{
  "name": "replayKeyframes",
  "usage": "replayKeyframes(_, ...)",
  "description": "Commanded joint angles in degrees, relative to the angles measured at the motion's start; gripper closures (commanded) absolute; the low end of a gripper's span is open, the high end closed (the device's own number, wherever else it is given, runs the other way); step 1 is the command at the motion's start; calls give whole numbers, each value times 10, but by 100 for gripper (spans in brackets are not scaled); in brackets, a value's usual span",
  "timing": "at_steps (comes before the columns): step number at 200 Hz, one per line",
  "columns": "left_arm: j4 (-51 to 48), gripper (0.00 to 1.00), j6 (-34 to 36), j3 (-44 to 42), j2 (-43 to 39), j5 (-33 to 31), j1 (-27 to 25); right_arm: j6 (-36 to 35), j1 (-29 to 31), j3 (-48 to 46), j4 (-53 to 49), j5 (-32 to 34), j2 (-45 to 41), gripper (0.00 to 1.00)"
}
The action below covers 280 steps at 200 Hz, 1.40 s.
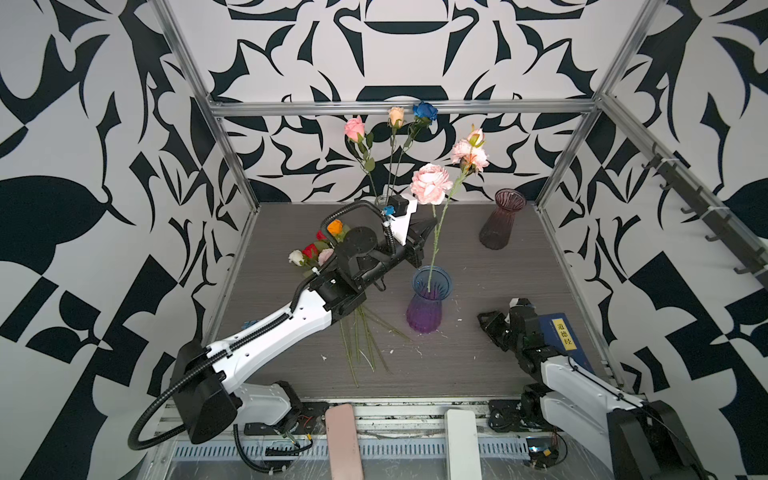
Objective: Arrange the flowers into the vase
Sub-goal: 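Carry the pink rose over the blue-purple vase and lower its stem in, then open the left gripper and draw back toward the rose bunch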
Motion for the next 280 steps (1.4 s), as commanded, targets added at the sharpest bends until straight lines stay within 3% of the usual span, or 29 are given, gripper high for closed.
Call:
replayKeyframes(1,38,100,26,-7,-4,-20,-14,-3,-4,2,3,1,-2,62)
replayKeyframes(22,30,100,7,-42,-23,-28,-20,-3,-5,2,5,0,1,62)
replayKeyframes(43,-3,55,-18,-92,-67,-42,-19,-3,-6,2,8,-3,3,62)
replayKeyframes(57,-16,44,-32,-131,-97,-58,-19,-4,-7,1,8,-4,4,62)
replayKeyframes(92,-31,44,-53,-213,-171,-98,-19,-5,-7,3,13,-8,14,62)
replayKeyframes(155,-101,47,-68,-248,-223,-159,-19,-2,-7,2,8,-6,14,62)
replayKeyframes(195,-133,52,-117,-323,-287,-220,-12,3,-8,-9,-1,1,-10,62)
replayKeyframes(234,-231,50,-188,-351,-307,-186,74,2,-8,-3,6,-1,10,63)
replayKeyframes(259,-218,52,-237,-392,-308,-111,162,2,-8,3,15,-7,31,63)
replayKeyframes(280,-183,53,-251,-427,-292,-87,200,2,-8,5,16,-8,38,63)
